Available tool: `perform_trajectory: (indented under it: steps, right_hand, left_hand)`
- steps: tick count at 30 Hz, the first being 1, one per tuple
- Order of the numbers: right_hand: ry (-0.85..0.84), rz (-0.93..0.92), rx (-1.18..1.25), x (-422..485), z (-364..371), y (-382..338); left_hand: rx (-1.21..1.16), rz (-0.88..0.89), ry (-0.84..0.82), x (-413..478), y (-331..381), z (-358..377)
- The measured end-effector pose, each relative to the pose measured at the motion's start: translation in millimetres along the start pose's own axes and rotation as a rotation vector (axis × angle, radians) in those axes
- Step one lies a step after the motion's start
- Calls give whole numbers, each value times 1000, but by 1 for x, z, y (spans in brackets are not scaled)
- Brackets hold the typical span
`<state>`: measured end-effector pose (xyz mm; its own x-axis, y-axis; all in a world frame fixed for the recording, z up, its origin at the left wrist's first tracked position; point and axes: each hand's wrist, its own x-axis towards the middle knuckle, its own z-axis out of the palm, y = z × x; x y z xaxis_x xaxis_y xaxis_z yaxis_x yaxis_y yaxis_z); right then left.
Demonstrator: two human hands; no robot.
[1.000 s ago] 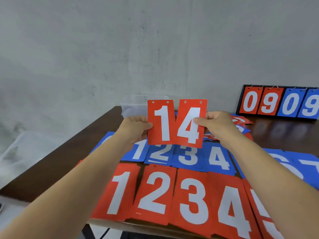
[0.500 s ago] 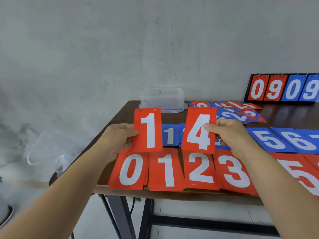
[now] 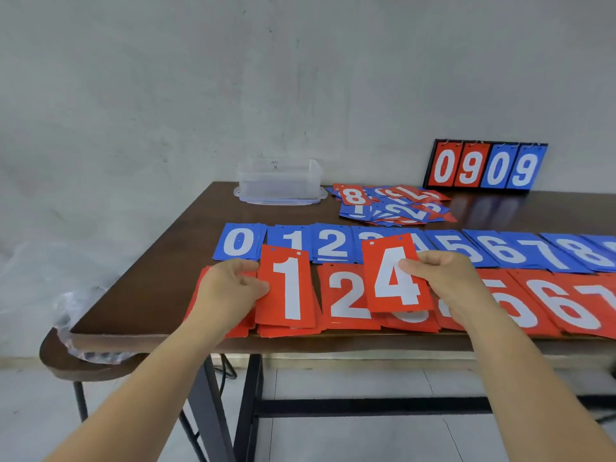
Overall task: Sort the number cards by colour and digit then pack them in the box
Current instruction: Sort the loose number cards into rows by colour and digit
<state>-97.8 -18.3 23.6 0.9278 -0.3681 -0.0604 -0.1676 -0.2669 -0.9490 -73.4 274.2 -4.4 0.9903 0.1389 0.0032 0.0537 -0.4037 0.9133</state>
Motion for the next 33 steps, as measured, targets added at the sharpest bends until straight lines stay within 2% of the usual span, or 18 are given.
perform_trajectory:
  steps: [6,11,20,27,30,33]
  right_hand:
    - [76,52,-78,-4,-32,11]
    - [130,53,-153,-5,-54,15]
    - [203,102,-233,8,-95,17]
    - [79,79,-186,23,-94,34]
    - [93,3,-473,35,-85,46]
    - [193,-69,-772,38,-79,54]
  left_hand:
    - [380,175,104,-3,-2,25]
    - [585,204,136,-9,0,38]
    - [607,239,140,-19,23,66]
    - [582,303,152,-32,44,105]
    - [582,315,175,-34,48,119]
    - [578,307,188,-36,52,132]
